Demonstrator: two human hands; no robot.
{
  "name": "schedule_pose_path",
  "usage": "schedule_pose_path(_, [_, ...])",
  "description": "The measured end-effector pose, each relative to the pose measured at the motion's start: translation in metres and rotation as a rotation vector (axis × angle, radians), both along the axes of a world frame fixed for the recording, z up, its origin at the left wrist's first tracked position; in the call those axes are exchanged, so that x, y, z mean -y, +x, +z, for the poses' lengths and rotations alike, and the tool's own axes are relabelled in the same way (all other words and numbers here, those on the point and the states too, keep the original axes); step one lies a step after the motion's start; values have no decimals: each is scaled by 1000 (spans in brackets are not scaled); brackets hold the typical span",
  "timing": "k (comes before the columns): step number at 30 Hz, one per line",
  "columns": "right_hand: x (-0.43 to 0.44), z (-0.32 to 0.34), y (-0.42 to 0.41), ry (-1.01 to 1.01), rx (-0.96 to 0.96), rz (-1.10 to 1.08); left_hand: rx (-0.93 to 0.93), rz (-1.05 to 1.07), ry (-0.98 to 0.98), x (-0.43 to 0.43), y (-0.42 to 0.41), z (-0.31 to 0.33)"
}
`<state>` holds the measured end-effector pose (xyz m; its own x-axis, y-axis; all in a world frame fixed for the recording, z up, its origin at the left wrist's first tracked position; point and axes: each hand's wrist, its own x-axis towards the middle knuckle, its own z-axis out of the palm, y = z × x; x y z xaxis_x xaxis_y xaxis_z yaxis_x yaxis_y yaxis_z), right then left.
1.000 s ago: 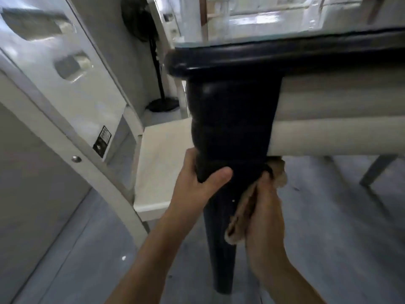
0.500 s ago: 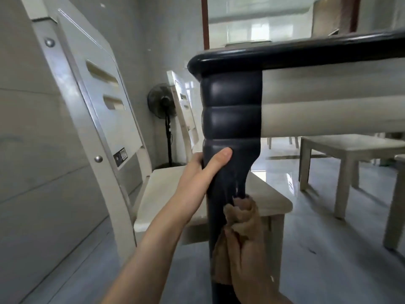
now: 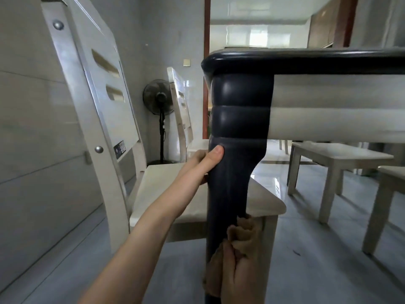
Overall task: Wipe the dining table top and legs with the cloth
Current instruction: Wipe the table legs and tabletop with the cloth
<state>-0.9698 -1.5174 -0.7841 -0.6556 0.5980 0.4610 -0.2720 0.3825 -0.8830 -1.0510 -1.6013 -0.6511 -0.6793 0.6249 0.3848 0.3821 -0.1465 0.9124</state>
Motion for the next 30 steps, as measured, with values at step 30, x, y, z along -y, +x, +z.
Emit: schedule_pose_path(30, [13,63,-31,233,-268,-405,72,-287,129,8,-23,-11])
